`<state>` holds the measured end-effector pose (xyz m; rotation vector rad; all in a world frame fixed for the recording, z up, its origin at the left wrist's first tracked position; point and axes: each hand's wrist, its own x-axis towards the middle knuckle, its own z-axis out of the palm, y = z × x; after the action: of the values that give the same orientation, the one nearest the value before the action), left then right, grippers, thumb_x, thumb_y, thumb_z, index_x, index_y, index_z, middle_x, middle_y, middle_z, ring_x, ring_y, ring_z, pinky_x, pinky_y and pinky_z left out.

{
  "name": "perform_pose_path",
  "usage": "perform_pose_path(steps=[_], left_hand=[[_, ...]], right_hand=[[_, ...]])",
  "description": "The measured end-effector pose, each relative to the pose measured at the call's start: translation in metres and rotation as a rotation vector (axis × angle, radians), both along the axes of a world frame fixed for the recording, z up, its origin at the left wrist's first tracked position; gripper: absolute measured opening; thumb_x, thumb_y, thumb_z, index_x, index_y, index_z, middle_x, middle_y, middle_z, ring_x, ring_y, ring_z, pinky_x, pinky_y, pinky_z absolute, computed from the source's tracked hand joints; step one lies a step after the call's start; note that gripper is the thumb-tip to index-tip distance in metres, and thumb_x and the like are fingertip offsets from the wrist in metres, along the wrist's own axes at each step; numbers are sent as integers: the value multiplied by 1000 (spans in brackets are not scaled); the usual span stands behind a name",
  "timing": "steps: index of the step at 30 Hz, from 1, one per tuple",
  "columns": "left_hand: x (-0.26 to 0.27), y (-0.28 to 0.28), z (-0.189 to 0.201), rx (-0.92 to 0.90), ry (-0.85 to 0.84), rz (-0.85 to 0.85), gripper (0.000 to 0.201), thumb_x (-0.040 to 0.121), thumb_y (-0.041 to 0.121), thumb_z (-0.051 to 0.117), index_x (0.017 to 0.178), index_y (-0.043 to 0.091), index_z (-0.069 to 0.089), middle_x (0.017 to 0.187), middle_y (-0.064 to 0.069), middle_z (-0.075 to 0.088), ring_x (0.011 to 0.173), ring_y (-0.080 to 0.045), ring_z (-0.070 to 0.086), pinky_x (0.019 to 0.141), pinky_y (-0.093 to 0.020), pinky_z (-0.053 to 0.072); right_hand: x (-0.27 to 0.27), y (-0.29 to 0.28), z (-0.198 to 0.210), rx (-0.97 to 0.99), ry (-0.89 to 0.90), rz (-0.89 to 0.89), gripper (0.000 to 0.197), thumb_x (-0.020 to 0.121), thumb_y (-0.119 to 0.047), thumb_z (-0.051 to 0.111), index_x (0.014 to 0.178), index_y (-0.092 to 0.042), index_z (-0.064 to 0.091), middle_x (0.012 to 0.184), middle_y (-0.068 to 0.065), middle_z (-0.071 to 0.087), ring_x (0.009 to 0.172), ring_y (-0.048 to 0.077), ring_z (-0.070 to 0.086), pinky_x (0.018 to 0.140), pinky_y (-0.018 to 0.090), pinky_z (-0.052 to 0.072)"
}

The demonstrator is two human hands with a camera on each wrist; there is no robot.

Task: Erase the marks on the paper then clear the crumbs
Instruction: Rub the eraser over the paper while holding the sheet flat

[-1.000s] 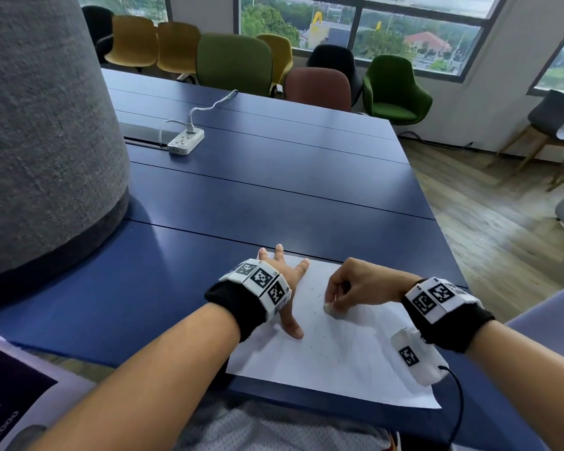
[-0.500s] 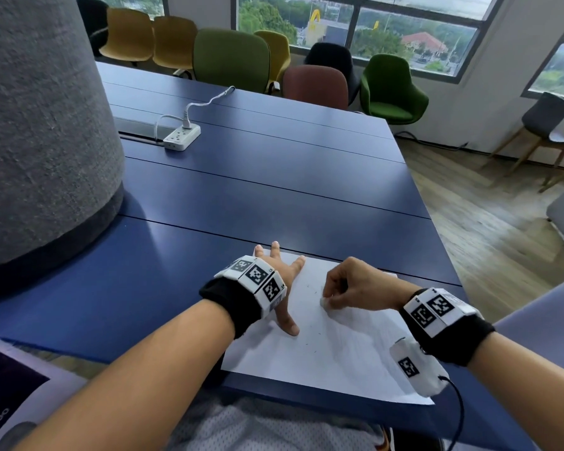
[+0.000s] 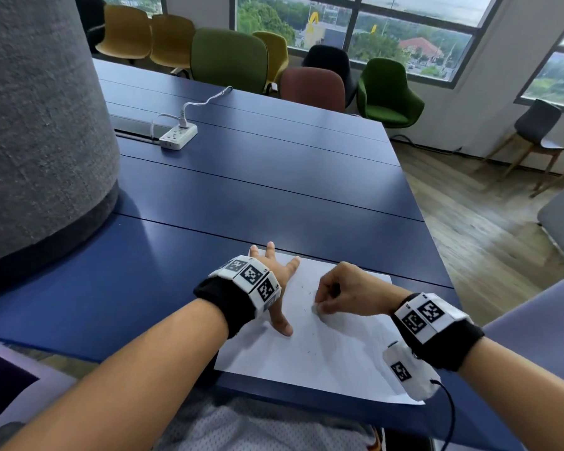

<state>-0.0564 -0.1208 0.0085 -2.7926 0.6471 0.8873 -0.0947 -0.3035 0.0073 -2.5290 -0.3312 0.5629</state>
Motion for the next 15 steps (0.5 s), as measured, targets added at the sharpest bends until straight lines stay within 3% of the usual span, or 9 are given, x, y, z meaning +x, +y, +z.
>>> perform_pose_path(steps=[5,10,13,15], left_hand=[[0,0,0,0,9,6,143,58,64,85,155,36,-16,159,-20,-27,146,-51,-14,114,-67,22],[1,0,-2,-7,9,3,143,58,64,85,155,36,-16,159,-20,-28,146,-50,-15,114,-67,21],[0,0,-2,0,6,4,143,57,66,84,155,35,-16,159,-20,-28,146,-50,-14,114,-68,20],[1,0,-2,-2,5,7,144,57,66,85,155,36,-15,159,-20,-28,146,-50,-14,114,-68,20]], right_hand=[[-14,2,3,-72,144,155,7,77,-24,78,78,-18,73,65,-8,63,55,2,50,58,22,44],[-16,3,-2,-85,-119,165,7,80,-22,71,84,-16,72,80,-8,65,65,4,54,64,20,49],[-29,5,0,-150,-36,341,9,79,-20,67,86,-19,72,80,-11,57,66,2,51,63,15,44],[-25,5,3,-168,-17,325,10,77,-17,69,86,-18,73,78,-12,56,64,1,51,62,13,41]])
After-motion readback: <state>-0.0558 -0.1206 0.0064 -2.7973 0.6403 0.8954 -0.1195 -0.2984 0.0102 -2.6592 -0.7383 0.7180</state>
